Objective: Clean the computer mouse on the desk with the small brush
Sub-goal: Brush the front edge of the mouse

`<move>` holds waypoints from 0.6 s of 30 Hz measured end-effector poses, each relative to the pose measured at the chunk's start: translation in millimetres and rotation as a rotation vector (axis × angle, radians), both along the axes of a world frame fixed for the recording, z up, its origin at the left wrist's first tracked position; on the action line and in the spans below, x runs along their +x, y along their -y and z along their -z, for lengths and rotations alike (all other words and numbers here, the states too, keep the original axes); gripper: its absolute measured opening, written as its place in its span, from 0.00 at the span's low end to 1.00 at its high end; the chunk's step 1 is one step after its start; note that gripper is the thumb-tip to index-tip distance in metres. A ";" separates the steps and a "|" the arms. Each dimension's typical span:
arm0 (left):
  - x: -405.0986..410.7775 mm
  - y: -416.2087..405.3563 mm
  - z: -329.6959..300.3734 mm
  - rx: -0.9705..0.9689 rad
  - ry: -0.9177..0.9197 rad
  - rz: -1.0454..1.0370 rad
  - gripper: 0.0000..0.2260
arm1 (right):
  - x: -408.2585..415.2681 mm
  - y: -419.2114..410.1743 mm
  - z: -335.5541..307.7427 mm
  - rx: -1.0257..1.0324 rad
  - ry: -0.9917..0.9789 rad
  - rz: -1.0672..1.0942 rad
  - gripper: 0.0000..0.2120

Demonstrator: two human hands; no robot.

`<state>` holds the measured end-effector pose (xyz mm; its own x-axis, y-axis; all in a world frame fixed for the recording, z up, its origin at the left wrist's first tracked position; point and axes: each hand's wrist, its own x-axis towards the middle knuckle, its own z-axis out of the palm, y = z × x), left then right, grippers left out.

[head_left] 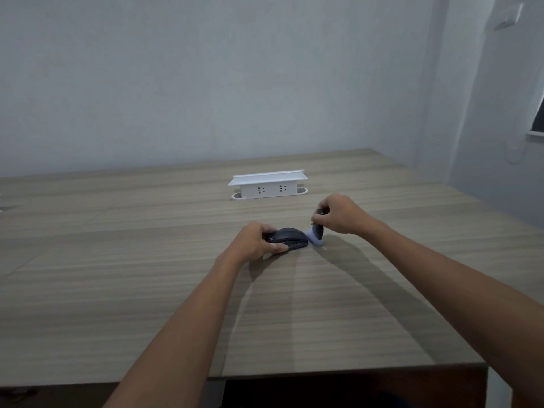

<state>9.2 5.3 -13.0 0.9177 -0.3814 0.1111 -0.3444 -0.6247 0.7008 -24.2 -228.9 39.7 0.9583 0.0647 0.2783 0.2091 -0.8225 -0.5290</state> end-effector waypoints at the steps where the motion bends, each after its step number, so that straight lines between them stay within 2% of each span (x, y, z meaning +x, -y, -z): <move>1: -1.5 0.7 -0.1 0.003 0.006 -0.006 0.17 | -0.5 0.7 -0.7 0.031 0.010 0.003 0.09; 7: -10.8 5.0 -0.6 0.044 0.063 -0.059 0.16 | -10.6 -7.2 1.2 0.074 0.034 -0.039 0.10; 18: -8.8 -2.5 -4.5 -0.046 -0.022 -0.091 0.13 | -12.4 -2.9 12.4 0.184 0.082 0.009 0.07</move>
<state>0.3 7.8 -8.4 0.9508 -0.2910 0.1066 -0.2722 -0.6195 0.7363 -36.6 -226.0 27.3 0.9323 -0.0033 0.3616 0.2505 -0.7153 -0.6523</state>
